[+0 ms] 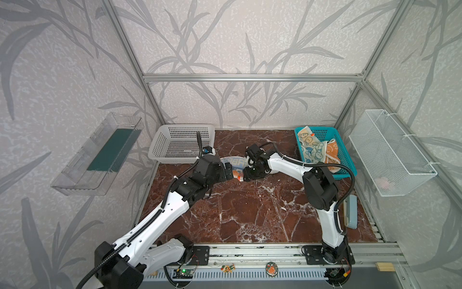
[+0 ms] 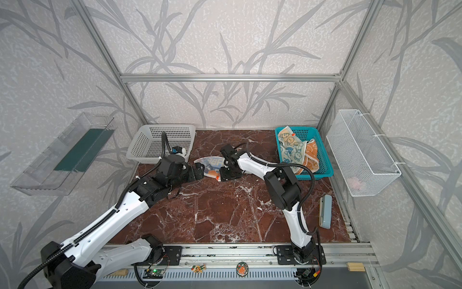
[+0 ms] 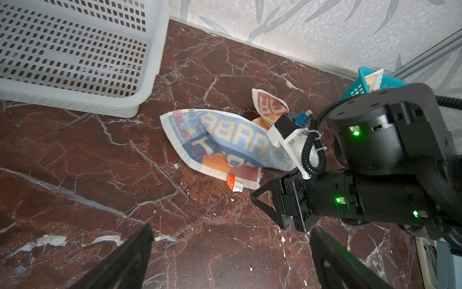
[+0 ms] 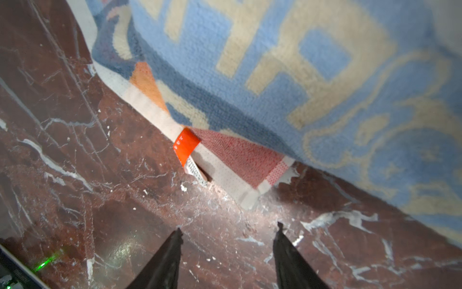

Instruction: Fold and stack the towels

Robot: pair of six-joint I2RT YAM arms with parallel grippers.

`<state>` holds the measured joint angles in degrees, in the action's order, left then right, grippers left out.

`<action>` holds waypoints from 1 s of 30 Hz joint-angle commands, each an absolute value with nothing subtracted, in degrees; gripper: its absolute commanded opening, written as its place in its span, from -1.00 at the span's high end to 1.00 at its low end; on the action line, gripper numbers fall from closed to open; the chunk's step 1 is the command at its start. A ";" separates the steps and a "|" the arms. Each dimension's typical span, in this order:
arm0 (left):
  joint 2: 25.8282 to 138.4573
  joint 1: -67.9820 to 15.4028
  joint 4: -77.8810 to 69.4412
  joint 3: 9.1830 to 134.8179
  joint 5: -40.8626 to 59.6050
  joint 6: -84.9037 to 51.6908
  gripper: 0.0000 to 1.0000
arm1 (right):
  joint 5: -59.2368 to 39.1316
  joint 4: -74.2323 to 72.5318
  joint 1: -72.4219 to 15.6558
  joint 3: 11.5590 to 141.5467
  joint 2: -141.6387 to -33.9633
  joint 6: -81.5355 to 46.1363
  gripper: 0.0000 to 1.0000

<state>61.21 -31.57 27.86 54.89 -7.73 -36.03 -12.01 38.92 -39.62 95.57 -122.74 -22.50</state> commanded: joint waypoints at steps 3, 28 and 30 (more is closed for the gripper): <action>60.21 -31.09 27.96 53.72 -7.34 -37.18 -0.98 | -8.09 41.98 -40.33 99.60 -126.20 -21.57 -0.10; 58.70 -30.36 28.60 50.93 -7.30 -36.92 -0.98 | 1.23 48.44 -42.54 102.18 -131.62 -20.61 0.83; 59.20 -30.34 28.95 50.96 -7.07 -36.83 -0.99 | 2.08 49.22 -42.45 101.48 -130.35 -20.24 0.91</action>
<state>59.44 -30.63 27.94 51.35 -7.07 -36.18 -1.10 43.86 -42.28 103.35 -130.39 -21.04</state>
